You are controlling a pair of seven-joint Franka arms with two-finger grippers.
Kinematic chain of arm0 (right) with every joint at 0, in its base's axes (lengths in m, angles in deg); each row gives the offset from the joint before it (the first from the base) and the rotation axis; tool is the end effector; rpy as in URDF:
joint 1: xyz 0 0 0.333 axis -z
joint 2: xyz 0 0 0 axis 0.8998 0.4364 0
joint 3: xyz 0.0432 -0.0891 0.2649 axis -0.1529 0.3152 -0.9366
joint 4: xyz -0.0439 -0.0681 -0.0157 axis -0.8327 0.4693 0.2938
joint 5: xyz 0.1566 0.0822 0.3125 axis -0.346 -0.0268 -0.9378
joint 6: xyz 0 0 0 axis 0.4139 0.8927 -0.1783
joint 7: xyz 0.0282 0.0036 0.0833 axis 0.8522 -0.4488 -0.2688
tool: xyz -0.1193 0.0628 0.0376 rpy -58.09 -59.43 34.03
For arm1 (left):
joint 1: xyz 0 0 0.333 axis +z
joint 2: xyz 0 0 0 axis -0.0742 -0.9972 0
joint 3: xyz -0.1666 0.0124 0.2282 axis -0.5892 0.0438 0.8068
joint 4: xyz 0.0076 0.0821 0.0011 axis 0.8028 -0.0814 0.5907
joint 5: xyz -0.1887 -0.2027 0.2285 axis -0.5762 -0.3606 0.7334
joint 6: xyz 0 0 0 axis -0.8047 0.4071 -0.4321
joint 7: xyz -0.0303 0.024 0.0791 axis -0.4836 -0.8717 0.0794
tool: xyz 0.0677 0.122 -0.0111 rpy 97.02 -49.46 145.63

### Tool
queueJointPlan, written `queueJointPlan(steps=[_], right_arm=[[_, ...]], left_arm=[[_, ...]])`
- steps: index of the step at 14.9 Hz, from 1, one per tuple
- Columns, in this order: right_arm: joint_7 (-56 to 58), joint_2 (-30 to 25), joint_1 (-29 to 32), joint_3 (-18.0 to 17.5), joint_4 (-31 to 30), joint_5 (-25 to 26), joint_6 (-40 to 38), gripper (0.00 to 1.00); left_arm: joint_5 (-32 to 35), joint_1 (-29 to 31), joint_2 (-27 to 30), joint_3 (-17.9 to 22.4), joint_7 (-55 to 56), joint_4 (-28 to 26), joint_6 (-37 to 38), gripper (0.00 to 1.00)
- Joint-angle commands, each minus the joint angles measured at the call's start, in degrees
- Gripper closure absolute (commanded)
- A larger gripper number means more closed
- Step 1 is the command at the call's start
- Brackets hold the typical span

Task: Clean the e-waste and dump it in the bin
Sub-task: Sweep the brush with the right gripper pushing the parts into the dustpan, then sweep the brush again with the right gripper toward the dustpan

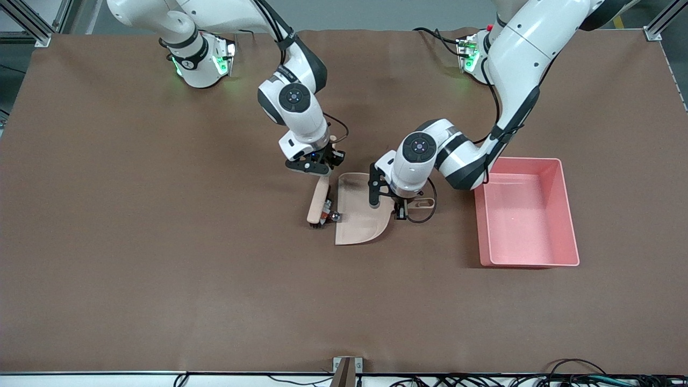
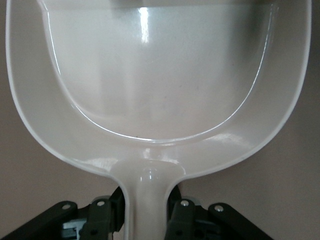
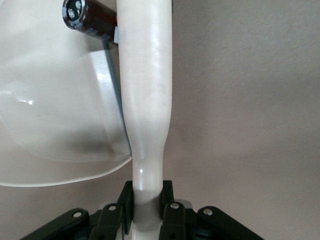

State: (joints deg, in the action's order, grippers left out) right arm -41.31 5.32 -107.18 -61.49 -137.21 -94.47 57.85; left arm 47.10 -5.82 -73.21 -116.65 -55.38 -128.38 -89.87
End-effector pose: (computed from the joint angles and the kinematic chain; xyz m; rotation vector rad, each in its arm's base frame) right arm 0.3951 0.4321 0.2054 -2.9803 0.3893 0.0199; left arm 0.4952 -0.3604 0.1830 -2.1441 2.2618 -0.0976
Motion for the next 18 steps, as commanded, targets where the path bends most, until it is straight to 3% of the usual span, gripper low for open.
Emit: queueJointPlan(steps=[1,13,18], right_arm=[[-1.2,4.5,-1.2,0.4,7.7,-1.0,-4.1,1.0],[-7.4,6.5,-3.4,0.3,13.9,-1.3,-6.1,1.0],[-7.1,6.1,-2.7,0.3,18.2,-2.0,-14.1,1.0]], left_arm=[[1.4,-1.0,-2.3,0.0,0.9,3.2,0.4,0.83],[1.3,-1.3,-2.2,0.0,1.8,3.6,0.9,0.83],[1.3,-0.8,-2.1,0.0,1.8,3.3,1.0,0.83]])
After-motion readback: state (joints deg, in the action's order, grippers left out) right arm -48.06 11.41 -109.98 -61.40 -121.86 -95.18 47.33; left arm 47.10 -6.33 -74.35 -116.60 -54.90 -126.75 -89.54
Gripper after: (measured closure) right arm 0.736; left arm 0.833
